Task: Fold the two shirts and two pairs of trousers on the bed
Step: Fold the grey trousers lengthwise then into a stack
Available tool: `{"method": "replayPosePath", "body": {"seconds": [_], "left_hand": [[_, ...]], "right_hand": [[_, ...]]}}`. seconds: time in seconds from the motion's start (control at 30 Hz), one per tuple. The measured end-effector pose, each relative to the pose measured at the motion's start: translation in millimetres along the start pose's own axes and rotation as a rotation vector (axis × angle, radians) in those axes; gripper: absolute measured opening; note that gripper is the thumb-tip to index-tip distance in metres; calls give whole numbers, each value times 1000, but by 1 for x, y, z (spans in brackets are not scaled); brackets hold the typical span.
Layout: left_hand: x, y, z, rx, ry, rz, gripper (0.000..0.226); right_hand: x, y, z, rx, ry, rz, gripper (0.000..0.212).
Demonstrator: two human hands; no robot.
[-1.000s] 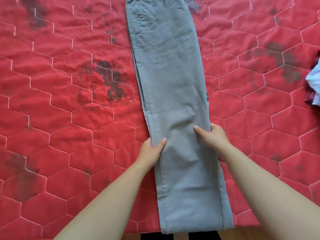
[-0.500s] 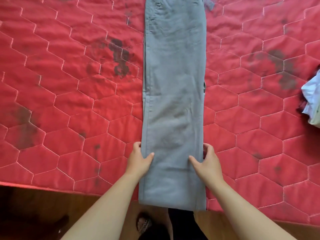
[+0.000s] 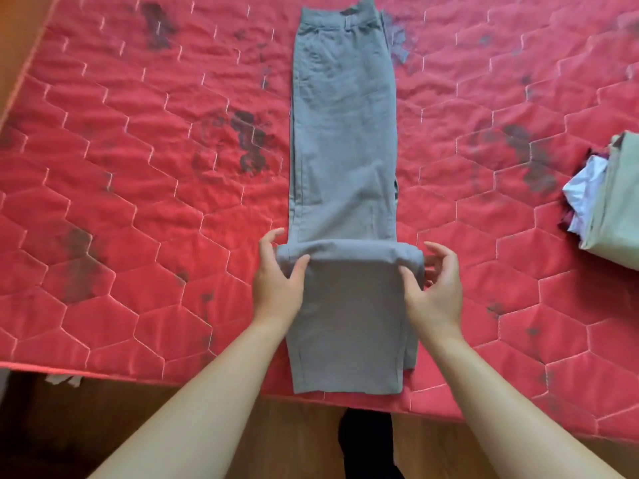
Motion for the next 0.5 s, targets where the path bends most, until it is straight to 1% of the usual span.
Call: {"method": "replayPosePath", "body": {"seconds": [0.13, 0.2, 0.23, 0.27, 0.33, 0.37, 0.43, 0.5], "left_hand": [[79, -52, 4, -2, -12, -11, 44], [123, -68, 4, 21, 37, -22, 50], [144, -71, 3, 31, 83, -7, 56], [162, -69, 1, 40, 133, 39, 66], [187, -50, -4, 90, 206, 204, 84], [191, -36, -8, 147, 243, 286, 89], [185, -5, -21, 261, 344, 399, 87], [170, 24, -33, 308, 405, 482, 76]], "right_hand": [[88, 50, 0, 18, 16, 47, 39], [135, 68, -2, -44, 27, 61, 37], [158, 73, -6, -96, 60, 53, 42], [178, 73, -11, -155, 112, 22, 50], [206, 59, -21, -312, 232, -92, 68], [211, 46, -27, -396, 290, -147, 73], [204, 15, -38, -504, 384, -244, 76], [185, -16, -46, -489, 426, -352, 70]]}}
Point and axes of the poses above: each hand's wrist, its own x-axis towards the middle knuckle, its own z-axis out of the back of the hand, y = z × x, the point moved 5 cm from there along x, towards the middle knuckle, and after that the axes turned 11 degrees about y, right-handed, at the moved point
